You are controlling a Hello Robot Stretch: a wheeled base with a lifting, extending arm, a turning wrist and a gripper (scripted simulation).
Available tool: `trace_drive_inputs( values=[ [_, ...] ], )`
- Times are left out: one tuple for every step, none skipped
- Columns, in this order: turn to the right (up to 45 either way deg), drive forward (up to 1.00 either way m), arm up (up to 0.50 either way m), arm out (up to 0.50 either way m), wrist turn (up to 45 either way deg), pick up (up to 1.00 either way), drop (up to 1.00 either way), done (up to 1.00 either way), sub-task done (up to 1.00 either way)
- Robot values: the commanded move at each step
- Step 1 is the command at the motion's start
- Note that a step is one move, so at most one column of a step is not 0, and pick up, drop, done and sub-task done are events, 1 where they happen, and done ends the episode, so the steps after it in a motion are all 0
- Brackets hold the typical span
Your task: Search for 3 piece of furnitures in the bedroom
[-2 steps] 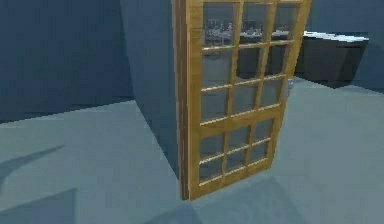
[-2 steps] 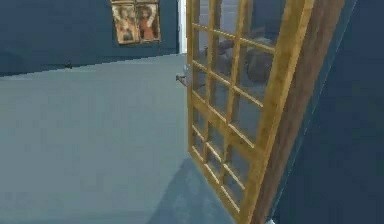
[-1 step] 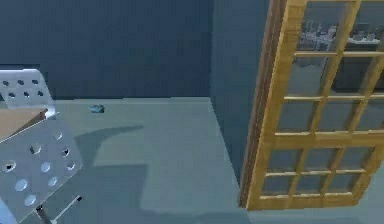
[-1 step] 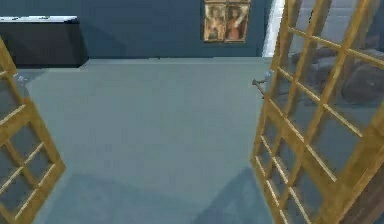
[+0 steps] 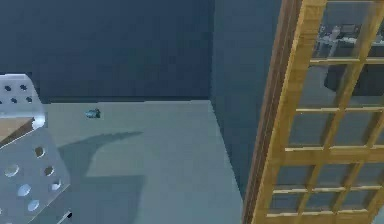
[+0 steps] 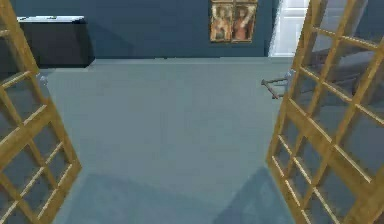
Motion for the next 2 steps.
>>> trace_drive_inputs(
  values=[
    [-45.0, 0.00, 0.00, 0.00, 0.0, 0.00, 0.00, 0.00, 0.00],
    [0.0, 0.00, 0.00, 0.00, 0.0, 0.00, 0.00, 1.00, 0.00]
  ],
)
